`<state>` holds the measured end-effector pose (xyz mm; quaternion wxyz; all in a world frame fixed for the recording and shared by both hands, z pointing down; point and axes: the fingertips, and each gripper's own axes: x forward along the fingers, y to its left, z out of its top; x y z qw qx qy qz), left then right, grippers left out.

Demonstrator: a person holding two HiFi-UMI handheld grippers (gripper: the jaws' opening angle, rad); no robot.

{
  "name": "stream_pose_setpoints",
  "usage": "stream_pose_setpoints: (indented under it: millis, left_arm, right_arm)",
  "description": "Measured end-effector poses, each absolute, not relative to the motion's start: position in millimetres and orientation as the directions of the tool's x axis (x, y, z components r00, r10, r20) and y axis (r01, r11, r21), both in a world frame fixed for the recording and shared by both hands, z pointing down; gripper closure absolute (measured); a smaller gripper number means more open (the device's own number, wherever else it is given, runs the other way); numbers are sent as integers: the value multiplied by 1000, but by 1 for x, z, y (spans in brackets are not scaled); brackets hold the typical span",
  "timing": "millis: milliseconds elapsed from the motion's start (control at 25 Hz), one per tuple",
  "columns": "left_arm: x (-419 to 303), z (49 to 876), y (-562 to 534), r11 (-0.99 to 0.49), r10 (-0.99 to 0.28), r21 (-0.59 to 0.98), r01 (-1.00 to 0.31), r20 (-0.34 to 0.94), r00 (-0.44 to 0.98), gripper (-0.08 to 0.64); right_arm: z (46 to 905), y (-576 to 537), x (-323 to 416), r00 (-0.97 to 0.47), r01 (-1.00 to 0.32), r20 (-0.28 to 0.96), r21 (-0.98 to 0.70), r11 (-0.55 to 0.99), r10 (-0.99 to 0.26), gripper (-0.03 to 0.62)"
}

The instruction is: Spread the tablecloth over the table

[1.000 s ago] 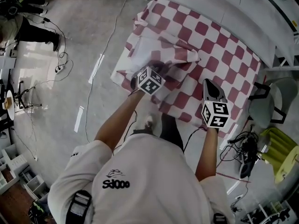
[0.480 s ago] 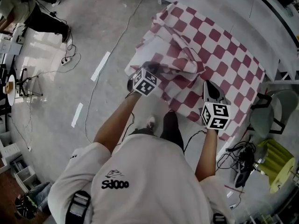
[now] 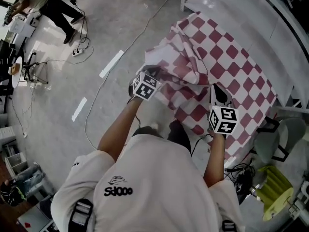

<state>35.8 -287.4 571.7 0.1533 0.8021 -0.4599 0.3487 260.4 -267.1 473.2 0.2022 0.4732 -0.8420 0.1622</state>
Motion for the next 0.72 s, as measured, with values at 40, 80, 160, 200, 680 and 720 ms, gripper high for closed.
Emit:
stream_pose_setpoints:
  millis: [40, 80, 160, 200, 680, 720]
  left_arm:
    - [28, 571, -287, -506, -641, -73, -860, 699, 318, 529]
    - [20, 570, -286, -484, -650, -73, -872, 697, 302, 531]
    - [5, 570, -285, -448, -663, -72, -891, 695, 277, 530]
    - [-3, 570, -285, -434, -668, -70, -898, 694, 268, 529]
    - [-92, 578, -296, -484, -640, -46, -874, 700, 318, 530]
    - [-100, 578, -298, -488, -638, -46, -872, 700, 321, 529]
  right_arm:
    - [474, -270, 257, -485, -853, 495, -85, 516, -721, 569]
    - [474, -272, 253, -498, -843, 496, -86, 531, -711, 569]
    - [473, -277, 245, -514, -829, 501, -80, 554, -696, 569]
    - [472, -280, 241, -516, -825, 502, -74, 560, -694, 569]
    - [464, -278, 179, -410, -895, 491, -52, 443, -769, 569]
    - [463, -276, 174, -401, -900, 490, -51, 433, -774, 569]
